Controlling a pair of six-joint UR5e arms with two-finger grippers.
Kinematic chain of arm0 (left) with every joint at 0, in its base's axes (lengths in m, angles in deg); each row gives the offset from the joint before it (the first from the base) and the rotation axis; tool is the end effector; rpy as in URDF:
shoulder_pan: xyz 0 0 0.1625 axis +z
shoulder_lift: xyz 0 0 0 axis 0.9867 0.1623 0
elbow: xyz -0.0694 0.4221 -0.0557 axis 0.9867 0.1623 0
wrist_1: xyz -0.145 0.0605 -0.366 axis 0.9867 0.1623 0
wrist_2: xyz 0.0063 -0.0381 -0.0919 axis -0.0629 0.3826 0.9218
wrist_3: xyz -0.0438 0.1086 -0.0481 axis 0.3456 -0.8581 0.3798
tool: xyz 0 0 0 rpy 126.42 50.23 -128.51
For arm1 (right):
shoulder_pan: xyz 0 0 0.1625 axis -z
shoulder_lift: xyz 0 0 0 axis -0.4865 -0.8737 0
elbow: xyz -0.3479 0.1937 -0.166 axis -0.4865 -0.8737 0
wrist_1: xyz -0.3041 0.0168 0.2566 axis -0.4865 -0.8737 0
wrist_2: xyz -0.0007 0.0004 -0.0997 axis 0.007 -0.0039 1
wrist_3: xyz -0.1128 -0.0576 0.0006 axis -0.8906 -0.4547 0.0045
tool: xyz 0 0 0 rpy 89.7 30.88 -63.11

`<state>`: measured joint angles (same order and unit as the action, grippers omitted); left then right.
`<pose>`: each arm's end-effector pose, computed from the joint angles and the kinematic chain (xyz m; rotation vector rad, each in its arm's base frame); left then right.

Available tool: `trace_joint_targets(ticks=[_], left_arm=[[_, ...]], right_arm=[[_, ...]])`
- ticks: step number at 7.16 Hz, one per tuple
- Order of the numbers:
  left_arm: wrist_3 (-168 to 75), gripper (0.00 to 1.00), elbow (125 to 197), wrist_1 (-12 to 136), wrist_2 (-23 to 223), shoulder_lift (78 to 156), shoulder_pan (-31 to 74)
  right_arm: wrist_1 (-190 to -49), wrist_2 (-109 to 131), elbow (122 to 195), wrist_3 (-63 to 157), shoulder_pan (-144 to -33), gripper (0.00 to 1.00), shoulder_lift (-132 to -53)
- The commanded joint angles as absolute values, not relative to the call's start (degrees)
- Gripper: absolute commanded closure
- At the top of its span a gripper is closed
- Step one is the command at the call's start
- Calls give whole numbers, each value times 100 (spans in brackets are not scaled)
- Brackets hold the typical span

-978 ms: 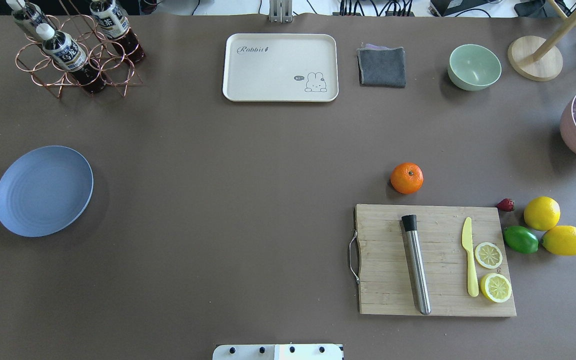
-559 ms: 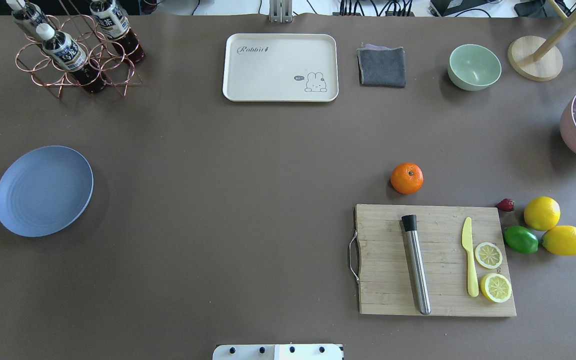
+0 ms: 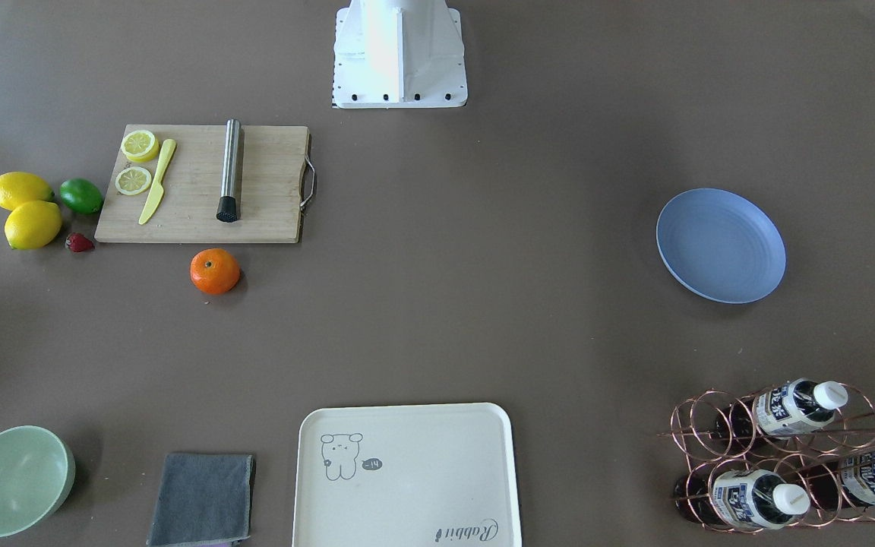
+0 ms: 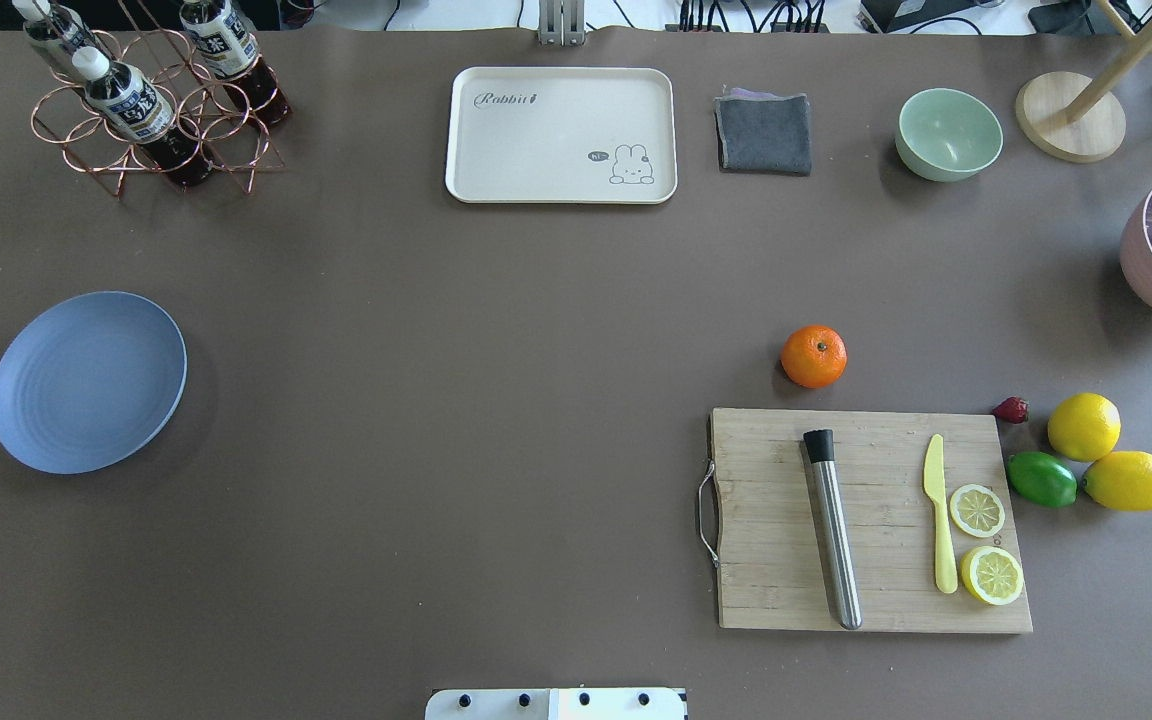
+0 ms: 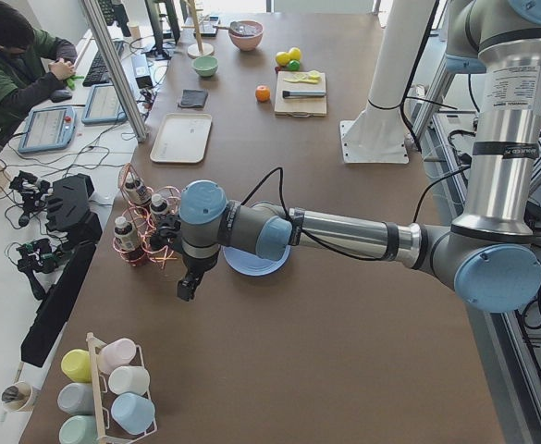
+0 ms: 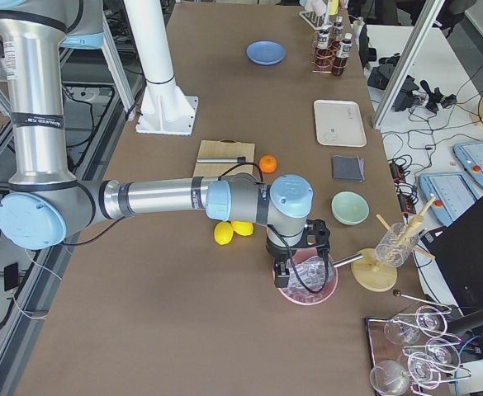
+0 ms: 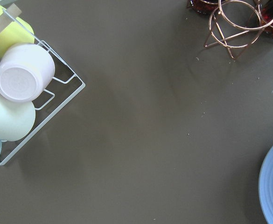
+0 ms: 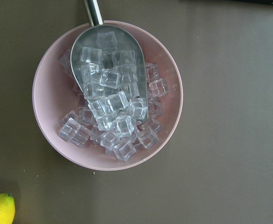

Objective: Pick orange to plate

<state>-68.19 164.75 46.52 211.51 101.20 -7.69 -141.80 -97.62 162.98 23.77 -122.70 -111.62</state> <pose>-0.0315 -0.5255 0.5891 0.3631 0.7309 0.2741 0.0792 -0.4732 0.6366 0.0501 -0.7222 -0.0467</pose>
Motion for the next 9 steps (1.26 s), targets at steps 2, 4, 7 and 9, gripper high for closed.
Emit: trace_joint_targets(ticks=[2, 4, 7, 9], left_arm=[[-5885, 2, 16304, 5975, 21204, 10216, -209], [-5090, 2, 16275, 6408, 21230, 10155, -20], [-3815, 2, 15454, 8160, 21292, 9979, 611], [-2542, 2, 14757, 9788, 21292, 9944, 1242]], right_arm=[[-13859, -10227, 16430, 2705, -11992, 0, -11149], [-13070, -10282, 16483, 3765, -11465, 0, -11149], [-11865, -10282, 16526, 5523, -10788, 0, -11149], [-11458, -10238, 16605, 6221, -10453, 0, -11071]])
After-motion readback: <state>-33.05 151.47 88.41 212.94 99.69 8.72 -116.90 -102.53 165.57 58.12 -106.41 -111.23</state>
